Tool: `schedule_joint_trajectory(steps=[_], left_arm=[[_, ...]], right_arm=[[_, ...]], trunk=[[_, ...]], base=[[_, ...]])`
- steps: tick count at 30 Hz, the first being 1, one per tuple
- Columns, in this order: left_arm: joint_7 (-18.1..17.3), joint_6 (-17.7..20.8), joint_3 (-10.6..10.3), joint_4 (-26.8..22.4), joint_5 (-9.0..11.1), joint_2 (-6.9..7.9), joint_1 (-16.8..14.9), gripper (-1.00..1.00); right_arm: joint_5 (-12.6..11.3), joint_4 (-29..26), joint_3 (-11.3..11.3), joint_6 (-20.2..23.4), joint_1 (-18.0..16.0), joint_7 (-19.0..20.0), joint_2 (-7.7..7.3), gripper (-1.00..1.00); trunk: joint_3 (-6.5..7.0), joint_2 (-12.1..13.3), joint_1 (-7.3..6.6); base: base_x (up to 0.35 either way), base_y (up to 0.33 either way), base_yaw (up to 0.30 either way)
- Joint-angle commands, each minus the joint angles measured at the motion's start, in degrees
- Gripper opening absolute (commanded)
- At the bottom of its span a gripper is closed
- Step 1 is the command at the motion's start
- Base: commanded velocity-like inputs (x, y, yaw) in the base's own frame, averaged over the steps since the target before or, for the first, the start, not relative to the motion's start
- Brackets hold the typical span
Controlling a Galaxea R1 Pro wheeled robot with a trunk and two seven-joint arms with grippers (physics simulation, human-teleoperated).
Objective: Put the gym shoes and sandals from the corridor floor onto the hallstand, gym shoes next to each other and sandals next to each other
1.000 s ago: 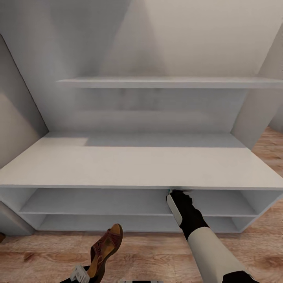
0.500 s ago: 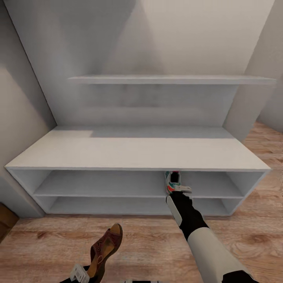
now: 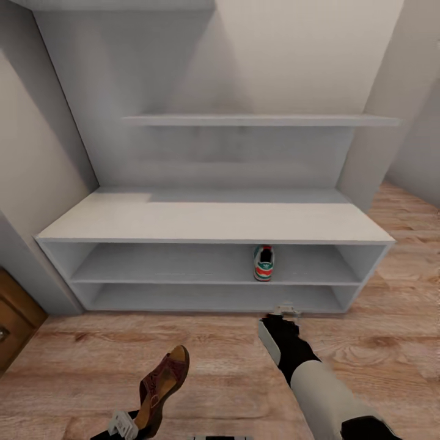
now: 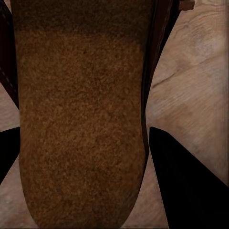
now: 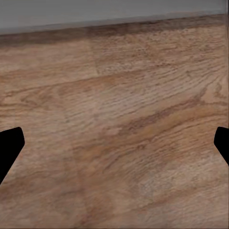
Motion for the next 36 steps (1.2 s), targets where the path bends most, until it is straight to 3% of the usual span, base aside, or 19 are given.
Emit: schedule_joint_trajectory(steps=[1,2,3,4,7,10,15,19,24,29,30,31,34,36], left_arm=[[-0.2,-0.4,0.4,0.0,-0.5,0.02,0.0,-1.0],[-0.2,-0.5,0.5,-0.1,-0.4,0.14,0.0,-1.0],[-0.2,-0.4,0.4,-0.1,-0.4,0.13,0.0,-1.0],[-0.2,-0.4,0.4,-0.1,-0.4,0.11,-0.1,-1.0],[0.0,-0.3,1.4,-0.2,-0.4,0.03,-0.1,-1.0],[0.0,-0.3,4.2,-0.2,-0.4,-0.04,-0.1,-1.0],[2.0,-0.1,6.3,-0.2,-0.4,-0.09,-0.2,-1.0],[5.1,-0.1,6.7,-0.2,-0.4,-0.16,-0.2,-1.0],[15.5,0.1,7.0,-0.3,-0.2,-0.76,-0.4,-1.0],[30.3,1.1,6.8,-0.9,-0.7,-3.01,-4.6,-1.0],[33.5,2.2,6.7,-1.0,-0.8,-3.58,-5.9,-1.0],[39.1,6.7,6.5,-1.1,-0.9,-4.75,-8.8,-1.0],[43.5,12.5,6.3,-1.3,-0.9,-6.07,-12.1,-1.0],[46.5,17.3,6.2,-1.8,-1.0,-7.93,-15.7,-1.0]], right_arm=[[-0.2,2.5,0.2,-3.7,0.0,-0.4,-0.24,1.0],[-0.1,10.8,0.3,-14.0,0.0,-0.2,-1.71,1.0],[0.2,16.3,0.4,-20.2,0.0,0.6,-2.61,1.0],[0.7,19.9,0.4,-24.2,0.0,1.8,-3.16,1.0],[5.8,27.6,0.5,-36.0,1.6,9.2,-6.42,1.0],[9.7,29.8,0.5,-43.0,7.8,21.1,-10.28,1.0],[10.6,30.3,0.5,-49.5,12.5,31.9,-13.37,1.0],[10.7,30.3,0.5,-52.1,13.2,34.7,-15.1,1.0],[10.8,30.4,0.5,-53.4,14.3,36.6,-16.11,1.0],[10.5,30.3,0.4,-53.6,15.8,36.4,-16.01,1.0],[10.4,30.2,0.4,-53.6,15.9,36.4,-15.99,1.0],[10.3,30.2,0.2,-53.7,16.0,36.4,-16.03,1.0],[10.3,30.2,0.2,-53.7,16.1,36.4,-16.05,1.0],[10.3,30.2,0.2,-53.7,16.1,36.4,-16.02,1.0]], trunk=[[-0.04,0.0,-0.05],[-0.04,0.0,-0.05],[-0.04,0.0,-0.05],[-0.04,0.0,-0.05],[-0.04,0.0,-0.05],[-0.04,0.0,-0.05],[-0.04,0.0,-0.05],[-0.04,0.0,-0.05],[-0.04,0.0,-0.05],[-0.04,0.0,-0.05],[-0.04,0.0,-0.05],[-0.04,0.0,-0.05],[-0.04,0.0,-0.05],[-0.04,0.0,-0.05]], base=[[-0.336,0.0,0.0],[-0.312,0.0,0.0],[-0.183,0.0,0.0],[-0.117,0.0,0.0],[-0.051,0.0,0.0],[-0.012,0.0,0.0],[-0.002,0.0,0.0],[0.0,0.0,0.0],[0.0,0.0,0.0],[0.0,0.0,0.0],[0.0,0.0,0.0],[0.0,0.0,0.0],[0.0,0.0,0.0],[0.0,0.0,0.0]])
